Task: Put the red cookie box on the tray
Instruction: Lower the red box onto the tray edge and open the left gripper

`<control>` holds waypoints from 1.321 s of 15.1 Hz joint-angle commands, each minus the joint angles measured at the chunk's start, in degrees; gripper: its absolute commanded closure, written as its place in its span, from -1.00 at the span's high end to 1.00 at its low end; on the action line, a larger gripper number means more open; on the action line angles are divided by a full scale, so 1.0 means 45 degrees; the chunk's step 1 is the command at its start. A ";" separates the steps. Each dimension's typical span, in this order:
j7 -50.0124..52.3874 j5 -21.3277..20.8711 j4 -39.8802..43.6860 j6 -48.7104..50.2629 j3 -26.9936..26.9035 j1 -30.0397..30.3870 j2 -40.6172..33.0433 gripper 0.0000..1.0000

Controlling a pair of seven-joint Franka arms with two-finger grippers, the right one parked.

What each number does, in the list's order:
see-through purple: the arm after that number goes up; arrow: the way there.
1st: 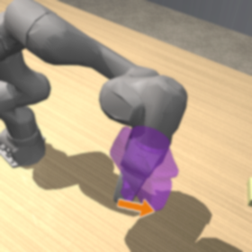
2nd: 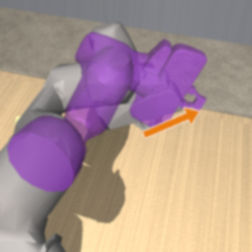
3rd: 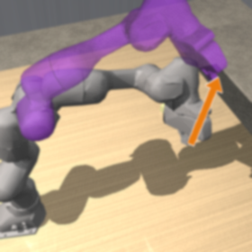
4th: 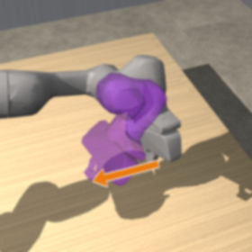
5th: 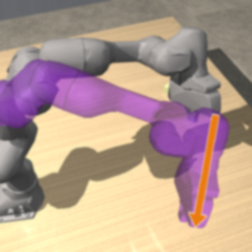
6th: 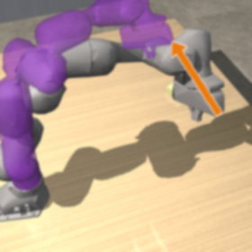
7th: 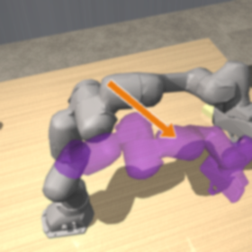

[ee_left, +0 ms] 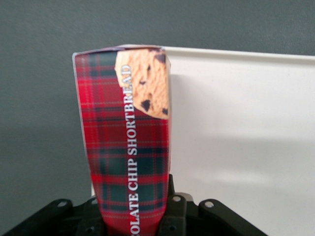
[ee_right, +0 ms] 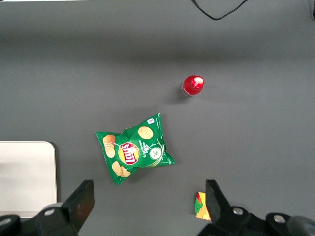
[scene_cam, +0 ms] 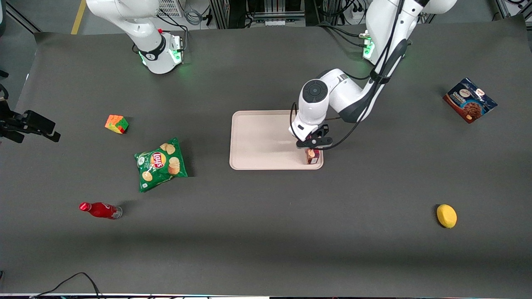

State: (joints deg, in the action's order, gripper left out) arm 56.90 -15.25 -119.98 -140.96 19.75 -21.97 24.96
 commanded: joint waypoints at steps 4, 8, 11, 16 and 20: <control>0.0558 -0.0847 0.0081 -0.0276 -0.0130 -0.0175 0.0311 -0.73; 0.0577 -0.0869 0.0120 -0.0276 -0.0169 -0.0175 0.0332 1.00; 0.0578 -0.0869 0.0178 -0.0199 -0.0169 -0.0175 0.0312 1.00; -0.0373 -0.0480 0.2046 0.2682 -0.0169 0.0253 -0.0370 1.00; -0.4199 0.1881 0.4314 0.6006 -0.1376 0.0742 -0.1424 1.00</control>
State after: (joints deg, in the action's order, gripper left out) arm 49.23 -12.42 -106.34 -123.19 17.67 -19.84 22.58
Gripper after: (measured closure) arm 0.000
